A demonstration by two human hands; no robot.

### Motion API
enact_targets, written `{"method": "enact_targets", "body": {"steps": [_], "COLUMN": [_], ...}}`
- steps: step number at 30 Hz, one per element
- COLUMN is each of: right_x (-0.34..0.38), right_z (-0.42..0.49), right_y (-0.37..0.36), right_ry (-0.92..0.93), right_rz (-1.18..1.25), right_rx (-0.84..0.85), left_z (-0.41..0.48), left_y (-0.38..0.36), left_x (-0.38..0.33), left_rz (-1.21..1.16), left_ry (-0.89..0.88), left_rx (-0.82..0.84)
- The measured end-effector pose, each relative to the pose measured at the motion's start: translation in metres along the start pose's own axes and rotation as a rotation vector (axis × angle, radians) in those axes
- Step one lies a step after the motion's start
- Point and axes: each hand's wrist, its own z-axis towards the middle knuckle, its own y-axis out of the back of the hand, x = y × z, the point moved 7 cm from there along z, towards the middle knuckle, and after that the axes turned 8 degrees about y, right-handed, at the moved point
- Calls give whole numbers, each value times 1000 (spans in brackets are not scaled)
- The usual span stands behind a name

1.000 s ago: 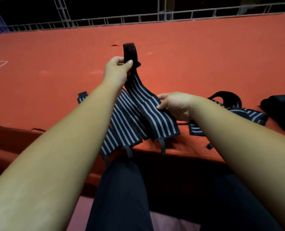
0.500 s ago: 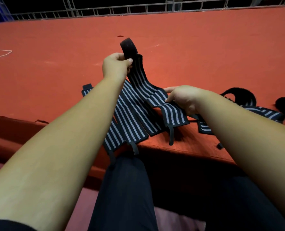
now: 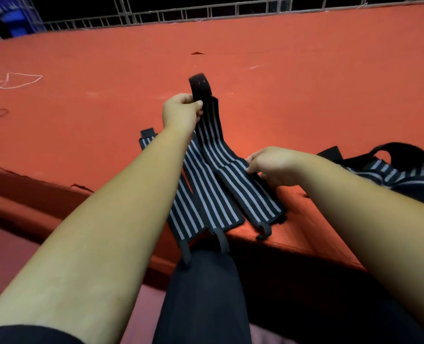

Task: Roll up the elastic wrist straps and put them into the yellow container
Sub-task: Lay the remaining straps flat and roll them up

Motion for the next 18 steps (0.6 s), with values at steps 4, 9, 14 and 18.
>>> {"method": "enact_targets", "body": {"steps": [4,9,14,18], "right_x": [4,19,16,23], "right_z": [24,53,90,109], "right_y": [6,5,6,11], "right_ry": [50,72,-43,-113], "right_rz": [-305,-408,-550,-731], "right_rx": [-90,-125,19,113], "left_z": [19,49,90,116], "left_y": [4,-1,-5,-10], "left_x": [21,44,69,81], "left_rz": [-46,-72,37,229], "left_ry": [49,93,140,125], "left_rx": [11,43,-9,-15]}}
